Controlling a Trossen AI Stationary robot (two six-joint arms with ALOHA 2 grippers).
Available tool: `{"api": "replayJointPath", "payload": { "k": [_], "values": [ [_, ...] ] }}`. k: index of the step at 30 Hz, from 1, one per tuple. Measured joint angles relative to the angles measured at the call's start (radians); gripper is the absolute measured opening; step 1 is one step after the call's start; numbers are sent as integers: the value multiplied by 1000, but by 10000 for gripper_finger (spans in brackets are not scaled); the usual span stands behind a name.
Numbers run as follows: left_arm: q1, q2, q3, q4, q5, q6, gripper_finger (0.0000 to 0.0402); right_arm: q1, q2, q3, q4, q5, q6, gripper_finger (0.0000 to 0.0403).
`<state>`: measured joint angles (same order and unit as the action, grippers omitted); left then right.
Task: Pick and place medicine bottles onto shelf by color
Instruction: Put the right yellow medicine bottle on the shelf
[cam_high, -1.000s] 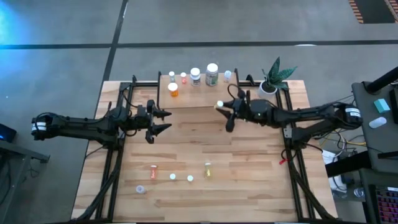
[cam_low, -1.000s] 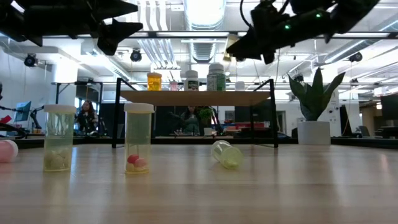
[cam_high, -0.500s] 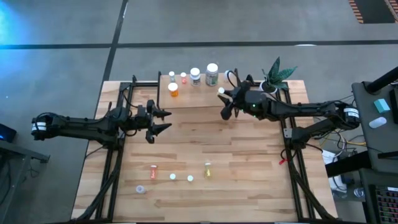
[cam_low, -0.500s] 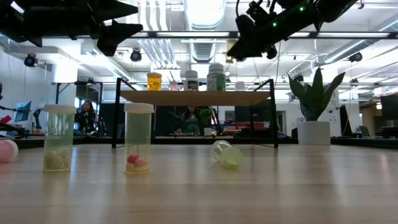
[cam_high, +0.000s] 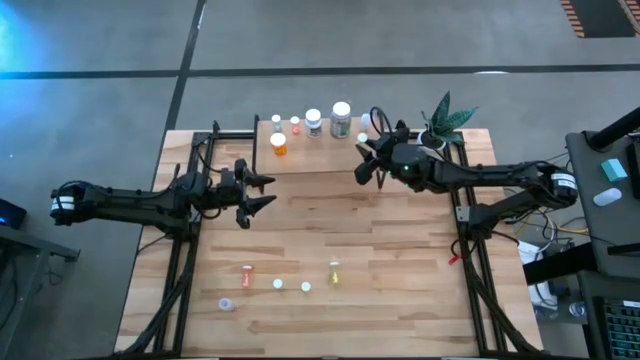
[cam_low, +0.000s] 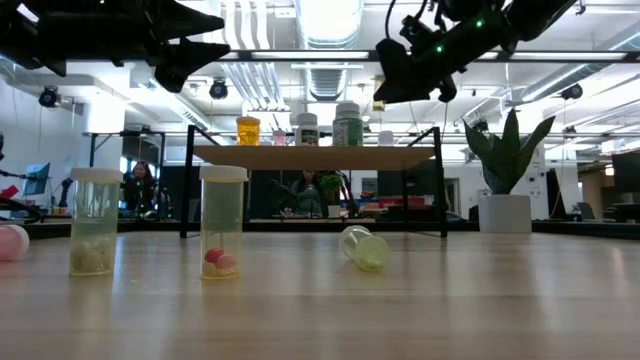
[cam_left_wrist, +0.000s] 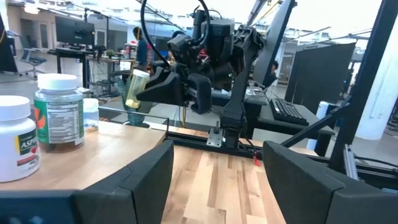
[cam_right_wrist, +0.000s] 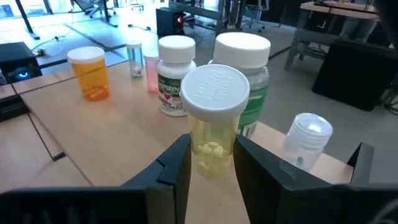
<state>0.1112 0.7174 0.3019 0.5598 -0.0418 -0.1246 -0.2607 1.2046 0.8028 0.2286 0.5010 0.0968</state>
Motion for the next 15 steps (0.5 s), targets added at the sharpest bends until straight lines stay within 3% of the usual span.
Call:
{"api": "replayJointPath", "payload": {
  "k": [15],
  "values": [
    [0,2,-5,0,0,0,231,-17,88,4,51,2,43,118]
  ]
}}
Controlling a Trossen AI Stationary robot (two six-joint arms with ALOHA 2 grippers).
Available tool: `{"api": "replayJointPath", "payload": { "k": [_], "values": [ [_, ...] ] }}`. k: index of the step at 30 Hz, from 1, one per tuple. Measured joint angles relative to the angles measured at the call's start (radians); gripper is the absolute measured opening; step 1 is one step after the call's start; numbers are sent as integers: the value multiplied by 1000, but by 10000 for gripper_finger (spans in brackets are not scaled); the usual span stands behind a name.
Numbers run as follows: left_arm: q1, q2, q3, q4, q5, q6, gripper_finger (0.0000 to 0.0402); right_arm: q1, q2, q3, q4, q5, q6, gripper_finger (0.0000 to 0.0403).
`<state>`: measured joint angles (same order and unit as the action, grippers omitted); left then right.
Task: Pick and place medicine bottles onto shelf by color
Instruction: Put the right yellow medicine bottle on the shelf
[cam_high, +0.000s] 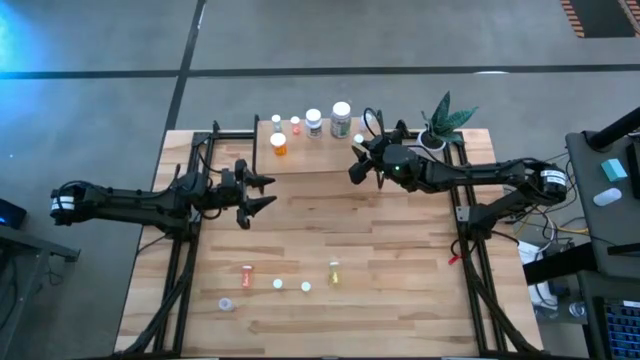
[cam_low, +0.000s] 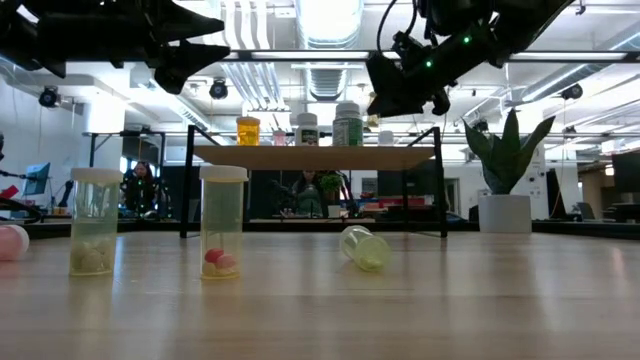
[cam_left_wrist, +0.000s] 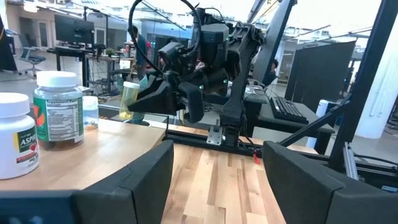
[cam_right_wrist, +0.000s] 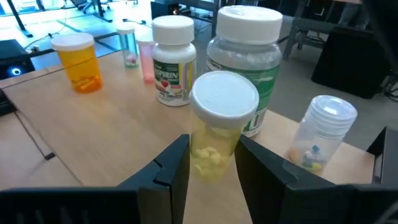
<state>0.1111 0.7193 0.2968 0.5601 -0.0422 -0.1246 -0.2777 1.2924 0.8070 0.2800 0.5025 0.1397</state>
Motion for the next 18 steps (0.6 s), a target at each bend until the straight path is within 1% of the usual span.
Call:
{"api": "replayJointPath", "payload": {
  "k": [2,7,18],
  "values": [
    [0,0,-3,0,0,0,231,-6,9,0,4,8,14,118],
    [0,0,-10,-1,0,-1,231,-9,32,0,22,70,19,119],
    [0,0,-11,0,0,-1,231,-28,60,0,34,77,39,121]
  ]
}}
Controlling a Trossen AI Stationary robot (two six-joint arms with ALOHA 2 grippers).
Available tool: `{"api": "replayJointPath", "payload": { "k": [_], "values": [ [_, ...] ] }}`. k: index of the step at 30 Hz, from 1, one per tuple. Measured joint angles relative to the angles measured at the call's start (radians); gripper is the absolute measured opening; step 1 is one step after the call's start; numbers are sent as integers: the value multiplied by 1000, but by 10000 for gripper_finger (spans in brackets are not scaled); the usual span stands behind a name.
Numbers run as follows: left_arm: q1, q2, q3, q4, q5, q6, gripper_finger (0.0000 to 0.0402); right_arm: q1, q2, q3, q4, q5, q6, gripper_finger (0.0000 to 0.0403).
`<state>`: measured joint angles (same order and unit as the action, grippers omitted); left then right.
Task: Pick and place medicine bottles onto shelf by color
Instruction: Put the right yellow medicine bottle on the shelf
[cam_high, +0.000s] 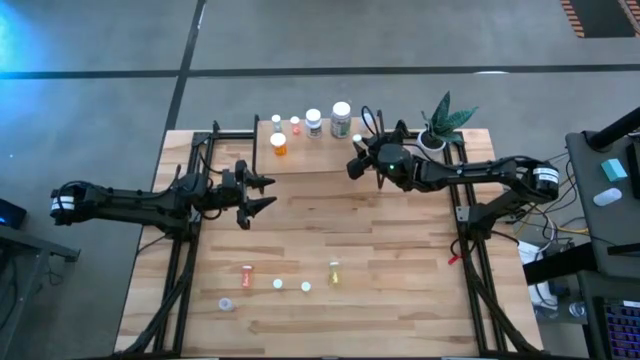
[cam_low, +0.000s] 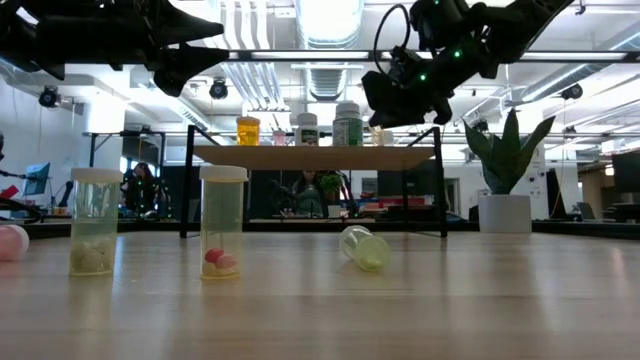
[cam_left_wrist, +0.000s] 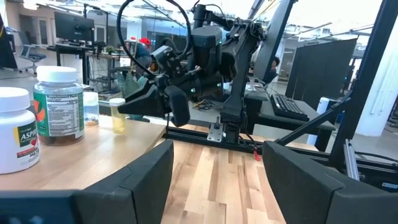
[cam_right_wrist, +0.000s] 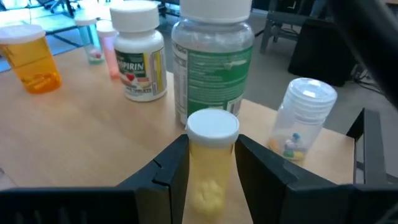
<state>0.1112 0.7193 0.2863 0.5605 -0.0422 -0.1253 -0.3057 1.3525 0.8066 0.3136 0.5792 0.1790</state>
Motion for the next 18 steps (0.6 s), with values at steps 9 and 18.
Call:
{"api": "replayJointPath", "payload": {
  "k": [9,18],
  "values": [
    [0,0,0,0,0,0,231,-58,26,0,18,-1,19,121],
    [0,0,0,0,0,1,231,-68,56,0,25,-6,33,121]
  ]
}}
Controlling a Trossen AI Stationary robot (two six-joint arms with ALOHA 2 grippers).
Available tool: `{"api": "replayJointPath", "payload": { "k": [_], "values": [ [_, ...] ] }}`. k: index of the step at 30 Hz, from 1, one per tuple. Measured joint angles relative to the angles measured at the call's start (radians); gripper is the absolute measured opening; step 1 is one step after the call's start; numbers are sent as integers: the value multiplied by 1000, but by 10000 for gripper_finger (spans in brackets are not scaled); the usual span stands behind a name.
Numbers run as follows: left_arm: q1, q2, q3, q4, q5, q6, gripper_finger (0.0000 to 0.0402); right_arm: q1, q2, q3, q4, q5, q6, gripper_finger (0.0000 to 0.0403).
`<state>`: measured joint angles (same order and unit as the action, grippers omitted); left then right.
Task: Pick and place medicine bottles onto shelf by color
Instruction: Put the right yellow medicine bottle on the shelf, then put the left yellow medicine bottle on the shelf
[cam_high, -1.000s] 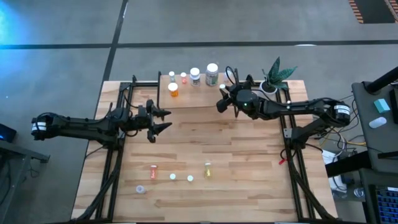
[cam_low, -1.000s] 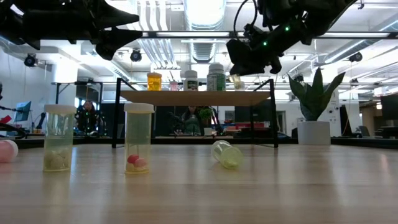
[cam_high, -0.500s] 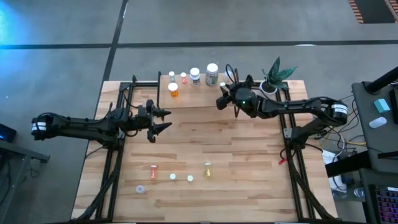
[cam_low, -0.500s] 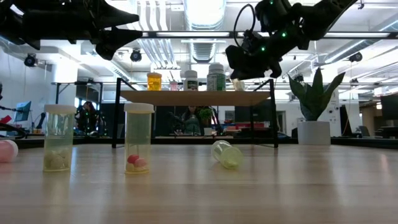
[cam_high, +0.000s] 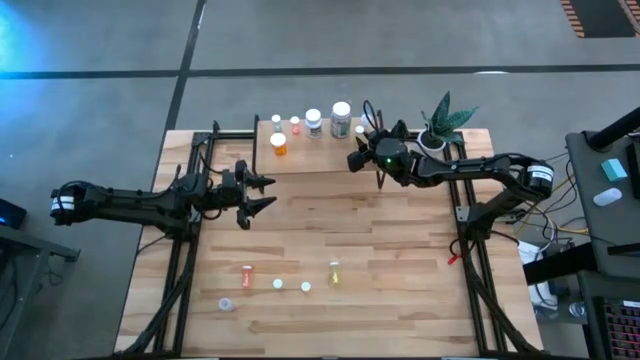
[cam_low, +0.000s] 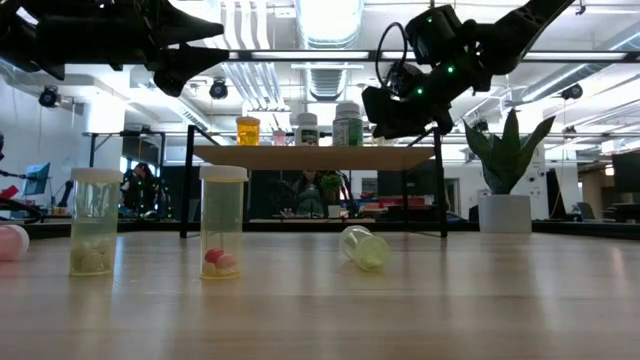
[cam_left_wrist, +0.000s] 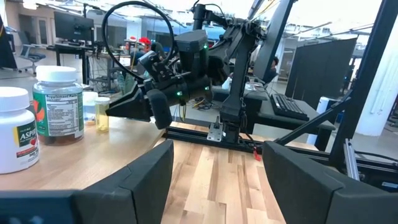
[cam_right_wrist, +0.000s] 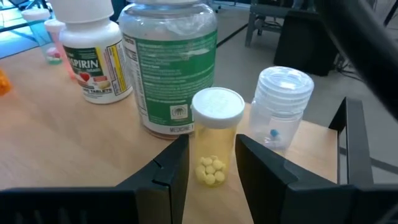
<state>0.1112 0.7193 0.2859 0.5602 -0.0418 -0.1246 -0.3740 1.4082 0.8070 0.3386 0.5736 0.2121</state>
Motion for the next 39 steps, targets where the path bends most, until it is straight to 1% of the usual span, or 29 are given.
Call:
{"api": "replayJointPath", "payload": {
  "k": [12,15,18,25,29,32,39],
  "values": [
    [0,0,0,0,0,2,231,0,-7,0,-9,-6,5,121],
    [0,0,0,0,0,2,231,1,-7,0,-10,-10,1,127],
    [0,0,0,0,1,2,231,1,-8,0,-10,-24,1,142],
    [0,0,0,-1,1,2,231,3,-8,0,-11,-29,10,193],
    [0,0,0,-1,2,2,231,3,-12,0,-9,-76,31,215],
    [0,0,0,0,2,2,231,7,-17,0,-16,-84,36,230],
    [0,0,0,0,4,1,231,14,-60,-2,-86,-88,63,262]
  ]
}}
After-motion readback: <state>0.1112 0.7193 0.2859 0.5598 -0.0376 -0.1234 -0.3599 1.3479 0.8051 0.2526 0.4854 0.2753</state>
